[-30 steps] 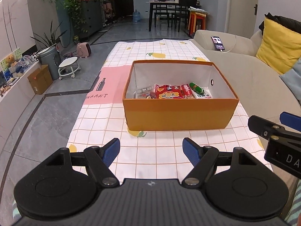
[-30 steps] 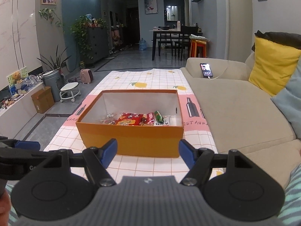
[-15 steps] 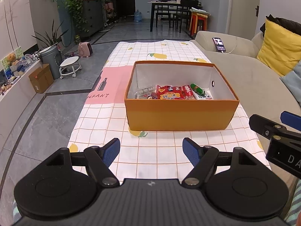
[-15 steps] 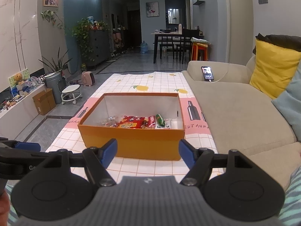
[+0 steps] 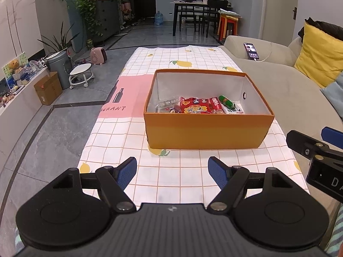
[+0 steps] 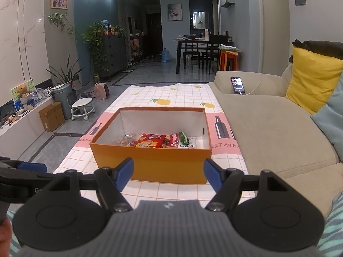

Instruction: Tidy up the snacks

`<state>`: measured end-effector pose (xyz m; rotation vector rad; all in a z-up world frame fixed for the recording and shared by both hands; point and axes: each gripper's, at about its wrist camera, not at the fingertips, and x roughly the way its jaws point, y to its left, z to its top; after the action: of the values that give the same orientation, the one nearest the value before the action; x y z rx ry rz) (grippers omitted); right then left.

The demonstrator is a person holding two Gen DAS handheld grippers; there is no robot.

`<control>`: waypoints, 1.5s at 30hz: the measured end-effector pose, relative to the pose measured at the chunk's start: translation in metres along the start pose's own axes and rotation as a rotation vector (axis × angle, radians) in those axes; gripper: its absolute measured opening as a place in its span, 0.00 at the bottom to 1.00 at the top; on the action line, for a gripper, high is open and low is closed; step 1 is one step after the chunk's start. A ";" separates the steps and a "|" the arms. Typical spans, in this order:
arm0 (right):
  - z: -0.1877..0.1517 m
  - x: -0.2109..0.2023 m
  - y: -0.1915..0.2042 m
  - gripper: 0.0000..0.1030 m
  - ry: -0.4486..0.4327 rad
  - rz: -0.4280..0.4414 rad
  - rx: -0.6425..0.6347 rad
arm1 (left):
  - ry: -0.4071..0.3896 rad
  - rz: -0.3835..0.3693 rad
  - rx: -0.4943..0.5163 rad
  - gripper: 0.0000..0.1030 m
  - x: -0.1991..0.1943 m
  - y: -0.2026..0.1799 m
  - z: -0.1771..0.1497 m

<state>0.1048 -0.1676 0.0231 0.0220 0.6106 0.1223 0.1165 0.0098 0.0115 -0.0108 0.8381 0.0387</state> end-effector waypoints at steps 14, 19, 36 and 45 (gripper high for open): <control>0.001 -0.004 -0.001 0.68 -0.008 0.006 -0.002 | -0.003 0.001 -0.003 0.86 -0.001 0.001 0.002; 0.002 -0.002 0.000 0.68 -0.003 0.011 -0.002 | -0.003 0.002 -0.005 0.86 -0.002 0.002 0.002; 0.002 -0.001 0.001 0.68 -0.002 0.014 -0.005 | -0.005 0.007 0.003 0.86 -0.003 0.001 0.005; 0.003 0.000 0.000 0.68 0.001 0.017 -0.008 | -0.005 0.007 0.018 0.86 -0.002 0.001 0.005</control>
<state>0.1063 -0.1672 0.0252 0.0192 0.6108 0.1412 0.1190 0.0105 0.0164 0.0087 0.8338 0.0379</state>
